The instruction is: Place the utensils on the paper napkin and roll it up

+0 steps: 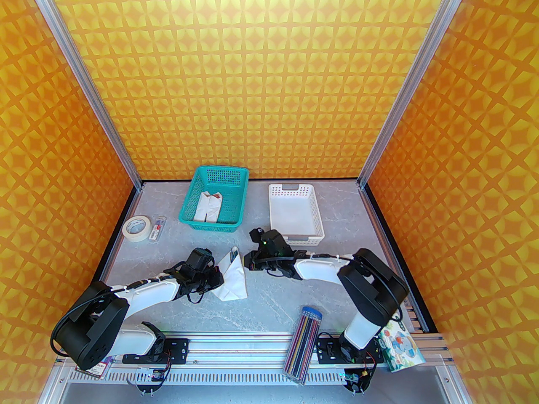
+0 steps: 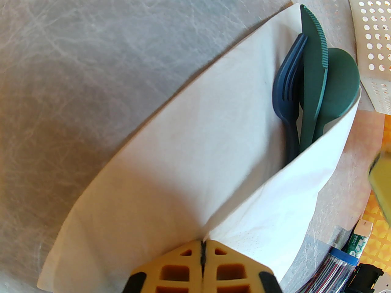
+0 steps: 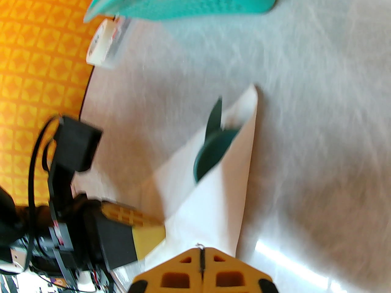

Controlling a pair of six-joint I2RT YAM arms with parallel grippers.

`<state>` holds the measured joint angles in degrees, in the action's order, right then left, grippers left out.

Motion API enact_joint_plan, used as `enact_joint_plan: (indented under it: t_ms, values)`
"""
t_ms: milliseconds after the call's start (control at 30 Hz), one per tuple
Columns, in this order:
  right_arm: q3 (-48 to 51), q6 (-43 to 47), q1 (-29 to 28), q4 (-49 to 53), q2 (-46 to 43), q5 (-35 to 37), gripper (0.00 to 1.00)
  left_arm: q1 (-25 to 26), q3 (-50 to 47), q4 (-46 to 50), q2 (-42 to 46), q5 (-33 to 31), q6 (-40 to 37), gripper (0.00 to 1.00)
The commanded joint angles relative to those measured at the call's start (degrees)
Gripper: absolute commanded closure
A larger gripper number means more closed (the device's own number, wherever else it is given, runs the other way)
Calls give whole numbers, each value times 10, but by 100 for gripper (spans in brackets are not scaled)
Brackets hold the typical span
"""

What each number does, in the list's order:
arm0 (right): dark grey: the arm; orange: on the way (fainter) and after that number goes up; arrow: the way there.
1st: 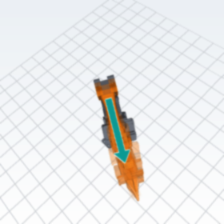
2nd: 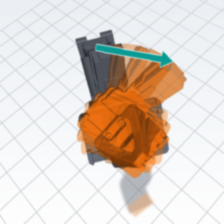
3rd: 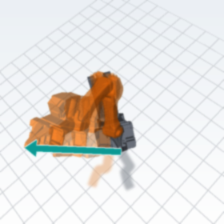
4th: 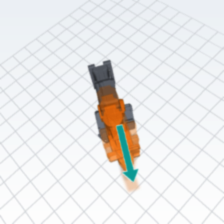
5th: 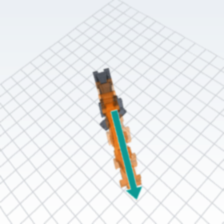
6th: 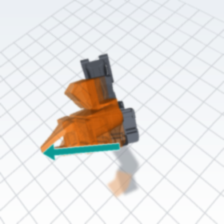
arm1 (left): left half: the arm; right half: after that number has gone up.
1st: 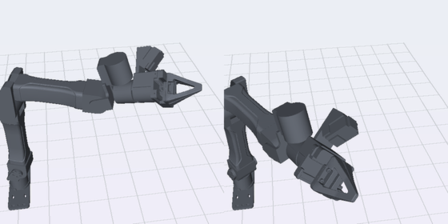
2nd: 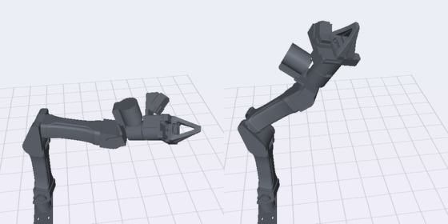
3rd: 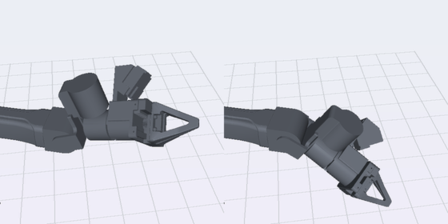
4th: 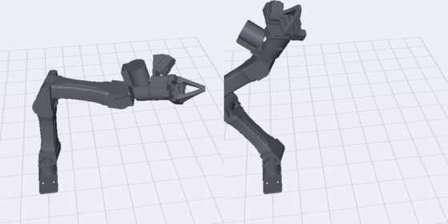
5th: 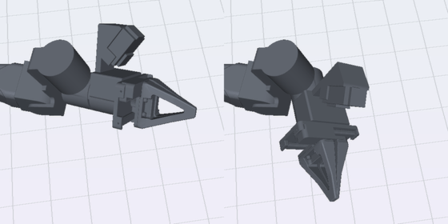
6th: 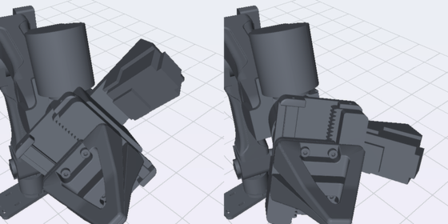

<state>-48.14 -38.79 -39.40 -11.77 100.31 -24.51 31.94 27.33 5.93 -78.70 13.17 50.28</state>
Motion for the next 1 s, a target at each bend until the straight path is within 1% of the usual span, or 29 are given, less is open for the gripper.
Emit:
enact_joint_plan:
  t_ms: [0, 267, 467, 967]
  values:
    - [-20, -12, -1, -41, 27, -39, 100, 2, -10, 72, -11, -42, -12, 100]
    - [-16, -31, -1, -81, 68, -47, 100, 3, -10, 73, -11, -42, -12, 100]
    - [-26, -17, 0, -60, 77, -17, 100, 2, -9, 76, -10, -42, -12, 100]
    - [-45, 2, 6, -29, 110, -6, 100, 2, -10, 77, -10, -42, -12, 100]
